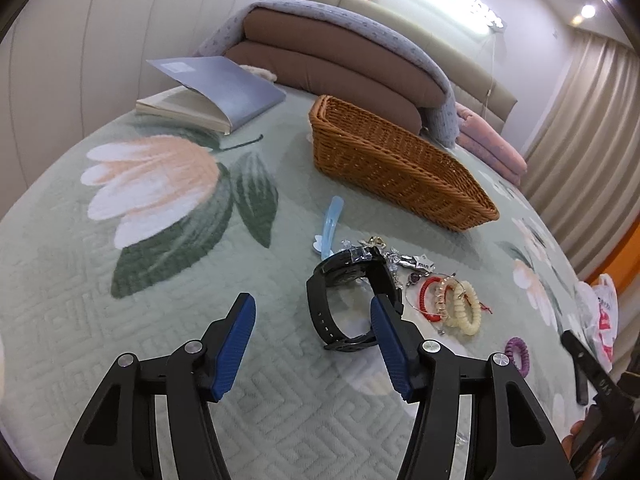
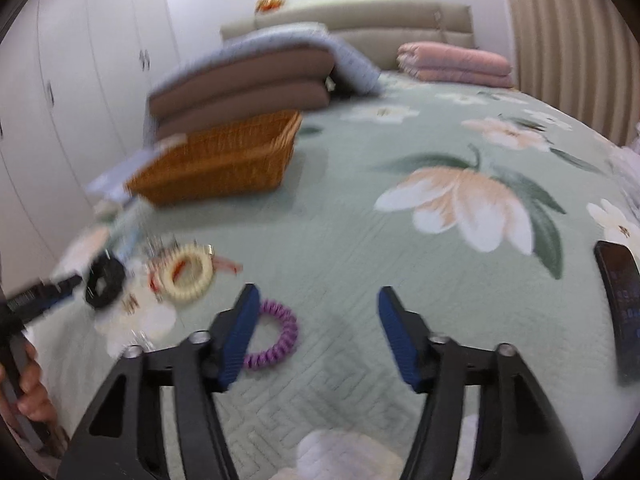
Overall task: Organize jewelry
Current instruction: 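Grasp the black watch with the left tool while the right tool grasps the purple coil hair tie, then carry the watch with the left tool while the right tool carries the hair tie to the basket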
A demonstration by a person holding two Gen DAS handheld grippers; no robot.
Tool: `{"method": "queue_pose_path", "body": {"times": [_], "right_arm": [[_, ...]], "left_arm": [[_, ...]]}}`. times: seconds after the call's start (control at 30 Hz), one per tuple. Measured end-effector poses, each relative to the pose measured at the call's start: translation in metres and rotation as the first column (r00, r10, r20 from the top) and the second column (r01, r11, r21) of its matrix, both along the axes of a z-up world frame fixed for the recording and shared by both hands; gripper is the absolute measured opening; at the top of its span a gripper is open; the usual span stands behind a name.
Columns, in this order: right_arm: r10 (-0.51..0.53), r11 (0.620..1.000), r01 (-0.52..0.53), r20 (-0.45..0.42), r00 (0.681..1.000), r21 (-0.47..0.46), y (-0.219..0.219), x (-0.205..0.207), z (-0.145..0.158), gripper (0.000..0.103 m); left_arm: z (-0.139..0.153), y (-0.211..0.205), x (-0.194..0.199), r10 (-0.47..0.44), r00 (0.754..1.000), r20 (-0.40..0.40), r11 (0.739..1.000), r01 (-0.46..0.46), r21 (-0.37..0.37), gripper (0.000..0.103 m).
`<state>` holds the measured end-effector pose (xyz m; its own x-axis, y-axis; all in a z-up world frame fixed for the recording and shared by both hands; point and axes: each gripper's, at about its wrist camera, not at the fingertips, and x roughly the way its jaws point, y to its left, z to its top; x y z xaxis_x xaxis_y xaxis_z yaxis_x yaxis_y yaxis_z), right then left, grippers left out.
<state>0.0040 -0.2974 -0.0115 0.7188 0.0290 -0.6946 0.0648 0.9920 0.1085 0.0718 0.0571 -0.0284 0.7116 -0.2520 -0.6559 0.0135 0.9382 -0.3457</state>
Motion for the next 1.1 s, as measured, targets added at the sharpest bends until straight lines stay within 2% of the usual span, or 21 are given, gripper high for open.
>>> {"method": "queue_pose_path", "body": {"times": [0.03, 0.07, 0.1, 0.17, 0.3, 0.37, 0.5, 0.53, 0.63, 0.77, 1.1], "right_arm": [[0.015, 1.000, -0.015, -0.005, 1.000, -0.011, 0.005, 0.003, -0.005, 0.049], [0.026, 0.999, -0.026, -0.011, 1.000, -0.019, 0.008, 0.006, -0.009, 0.047], [0.028, 0.999, -0.030, -0.031, 0.999, -0.040, 0.012, 0.009, -0.012, 0.047], [0.033, 0.998, -0.034, -0.014, 0.999, -0.059, 0.018, 0.011, -0.017, 0.046], [0.038, 0.993, -0.044, -0.057, 0.998, -0.108, 0.025, 0.020, -0.023, 0.046], [0.042, 0.990, -0.051, -0.075, 0.996, -0.129, 0.028, 0.024, -0.027, 0.044], [0.058, 0.986, -0.069, -0.076, 0.995, -0.152, 0.032, 0.026, -0.028, 0.038], [0.062, 0.985, -0.073, -0.075, 0.995, -0.157, 0.034, 0.026, -0.028, 0.035], [0.099, 0.979, -0.110, -0.071, 0.993, -0.171, 0.042, 0.026, -0.028, 0.019], [0.120, 0.975, -0.129, -0.060, 0.991, -0.179, 0.047, 0.024, -0.027, 0.016], [0.168, 0.978, -0.169, -0.017, 0.986, -0.121, 0.048, 0.016, -0.021, 0.016]], "left_arm": [[0.000, -0.001, 0.001, -0.004, 1.000, 0.000, 1.000, 0.004, 0.004, 0.062], [-0.001, -0.002, 0.001, -0.008, 1.000, -0.001, 1.000, 0.008, 0.004, 0.061], [-0.001, -0.003, 0.002, -0.013, 1.000, -0.004, 1.000, 0.013, 0.002, 0.060], [-0.003, -0.005, 0.003, -0.024, 1.000, -0.012, 1.000, 0.024, -0.003, 0.053], [-0.009, -0.006, 0.011, -0.032, 0.999, -0.041, 0.999, 0.031, -0.019, 0.050], [-0.010, -0.007, 0.016, -0.031, 0.998, -0.053, 0.999, 0.029, -0.022, 0.041], [-0.016, -0.008, 0.027, -0.021, 0.996, -0.090, 0.999, 0.019, -0.027, 0.034], [-0.018, -0.008, 0.029, -0.017, 0.995, -0.096, 1.000, 0.015, -0.024, 0.029], [-0.019, -0.010, 0.033, -0.004, 0.995, -0.102, 1.000, 0.004, -0.005, 0.023], [-0.020, -0.011, 0.036, 0.006, 0.994, -0.105, 1.000, -0.005, 0.016, 0.008], [-0.017, -0.016, 0.031, -0.036, 0.997, -0.064, 0.999, 0.037, 0.026, 0.006]]}}
